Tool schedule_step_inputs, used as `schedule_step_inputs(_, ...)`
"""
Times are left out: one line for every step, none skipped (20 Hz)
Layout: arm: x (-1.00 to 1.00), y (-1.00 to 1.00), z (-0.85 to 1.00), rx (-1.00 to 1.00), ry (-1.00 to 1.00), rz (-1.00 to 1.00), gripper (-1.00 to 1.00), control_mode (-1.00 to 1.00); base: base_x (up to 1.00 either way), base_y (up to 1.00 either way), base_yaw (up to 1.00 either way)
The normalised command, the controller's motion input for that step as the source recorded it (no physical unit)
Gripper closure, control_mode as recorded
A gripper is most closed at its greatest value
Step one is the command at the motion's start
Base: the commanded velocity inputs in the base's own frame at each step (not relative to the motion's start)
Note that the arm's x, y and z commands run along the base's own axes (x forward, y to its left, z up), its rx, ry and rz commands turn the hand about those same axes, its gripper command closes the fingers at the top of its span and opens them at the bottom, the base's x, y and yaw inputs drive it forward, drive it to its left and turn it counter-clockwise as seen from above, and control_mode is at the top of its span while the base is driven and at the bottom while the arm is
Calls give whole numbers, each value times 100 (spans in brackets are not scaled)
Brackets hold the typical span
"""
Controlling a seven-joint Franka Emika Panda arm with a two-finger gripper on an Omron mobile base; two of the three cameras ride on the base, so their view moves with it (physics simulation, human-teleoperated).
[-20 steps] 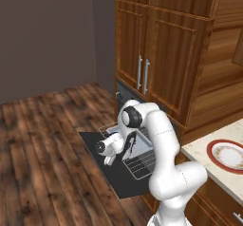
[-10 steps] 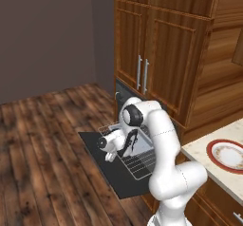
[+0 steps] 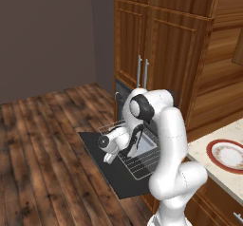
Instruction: Take the baked cake out of the oven and place it on the plate for cooling. Then close the oven door.
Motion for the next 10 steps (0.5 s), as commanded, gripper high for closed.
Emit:
schedule_step_inputs(-89,29,69,10,1,0,-100,-100,0,0,0)
schedule_step_inputs(-88,29,74,11,1,0,-100,-100,0,0,0)
schedule_step_inputs(-77,26,89,12,0,0,-100,-100,0,0,0)
schedule_step_inputs(-74,23,99,12,0,0,-100,-100,0,0,0)
schedule_step_inputs(-67,18,100,13,0,0,-100,-100,0,0,0)
schedule_step_inputs(-52,8,100,15,0,0,-100,-100,0,0,0)
schedule_step_inputs(-47,2,100,15,0,0,-100,-100,0,0,0)
schedule_step_inputs(-40,0,100,14,0,0,-100,-100,0,0,0)
schedule_step_inputs(-34,0,100,14,0,0,-100,-100,0,0,0)
schedule_step_inputs(-23,0,100,15,0,0,-100,-100,0,0,0)
